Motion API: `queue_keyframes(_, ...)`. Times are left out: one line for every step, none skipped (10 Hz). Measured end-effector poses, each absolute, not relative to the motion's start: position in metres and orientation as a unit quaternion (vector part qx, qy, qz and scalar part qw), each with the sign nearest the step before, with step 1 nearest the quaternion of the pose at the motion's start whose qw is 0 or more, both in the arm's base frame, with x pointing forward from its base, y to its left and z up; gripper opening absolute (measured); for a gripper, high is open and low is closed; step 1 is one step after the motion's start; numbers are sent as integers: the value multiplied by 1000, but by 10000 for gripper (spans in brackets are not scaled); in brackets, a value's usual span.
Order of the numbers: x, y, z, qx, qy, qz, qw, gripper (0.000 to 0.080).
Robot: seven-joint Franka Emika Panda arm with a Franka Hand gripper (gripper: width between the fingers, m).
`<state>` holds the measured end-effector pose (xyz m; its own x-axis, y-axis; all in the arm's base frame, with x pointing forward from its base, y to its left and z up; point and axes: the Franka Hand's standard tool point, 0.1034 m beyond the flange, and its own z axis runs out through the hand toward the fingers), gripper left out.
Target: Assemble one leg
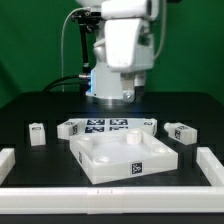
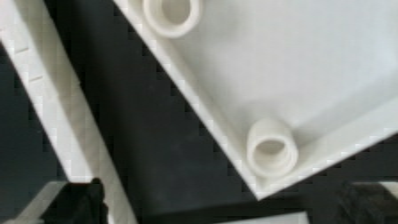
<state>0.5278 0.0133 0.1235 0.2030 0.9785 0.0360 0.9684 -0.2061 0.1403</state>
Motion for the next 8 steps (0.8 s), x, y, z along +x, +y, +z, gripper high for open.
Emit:
queue_keyframes(517, 4, 111, 748, 661, 48, 40, 650)
queue_keyframes(512, 0, 103, 720, 692, 35, 43, 650)
queue_keyframes(508, -2, 95, 688, 724, 19, 47, 650)
queue_keyframes(504, -2, 90, 667, 744, 5, 52, 650)
queue_keyframes(506, -3, 92, 673, 738, 7, 53, 650)
queue_keyframes(506, -4, 92, 673, 738, 7, 53, 650)
queue_keyframes(506, -4, 91, 673, 738, 7, 52, 650)
queue_keyframes(506, -3, 91, 673, 738, 7, 52, 650)
